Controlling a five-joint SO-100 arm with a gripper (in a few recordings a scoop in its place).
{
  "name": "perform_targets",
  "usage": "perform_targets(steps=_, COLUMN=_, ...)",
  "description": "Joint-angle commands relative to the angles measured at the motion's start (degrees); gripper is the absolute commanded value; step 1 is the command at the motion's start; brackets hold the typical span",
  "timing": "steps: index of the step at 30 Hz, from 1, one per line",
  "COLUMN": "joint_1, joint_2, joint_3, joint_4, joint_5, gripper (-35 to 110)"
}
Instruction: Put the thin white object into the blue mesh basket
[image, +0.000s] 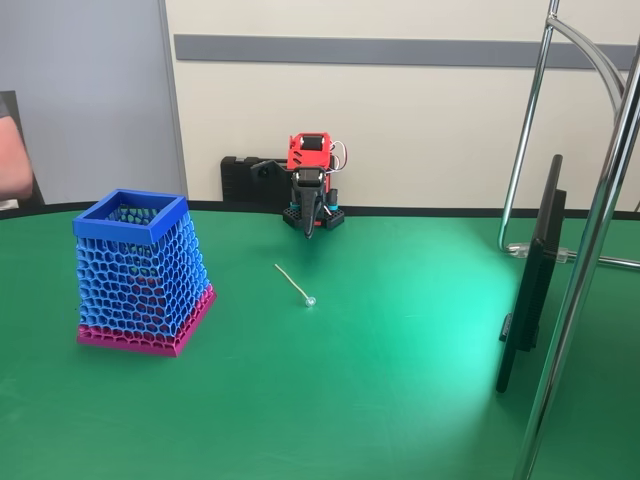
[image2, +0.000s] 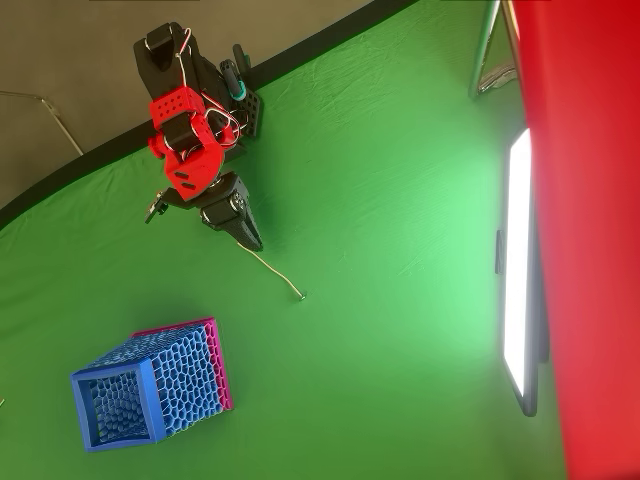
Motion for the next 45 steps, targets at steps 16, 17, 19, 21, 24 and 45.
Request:
perform_targets(steps=16, joint_1=-0.1, joint_2=0.4, joint_3=0.4, joint_4=0.3, joint_5=1.9, gripper=1)
perform_targets(steps=17, joint_1=-0.2, joint_2=0.4, joint_3=0.4, joint_4=0.3, joint_5=1.9, gripper=1)
perform_targets(steps=19, joint_1=-0.2, joint_2=0.4, joint_3=0.4, joint_4=0.3, joint_5=1.8, gripper=1)
perform_targets(steps=21, joint_1=0.0, joint_2=0.4, joint_3=0.4, joint_4=0.2, joint_5=0.7, gripper=1)
perform_targets(steps=24, joint_1=0.0, joint_2=0.4, joint_3=0.4, joint_4=-0.1, joint_5=-1.8, gripper=1)
perform_targets(steps=45, joint_1=1.1, joint_2=-29.4, joint_3=-14.6, joint_4=-5.4, joint_5=4.7, gripper=1)
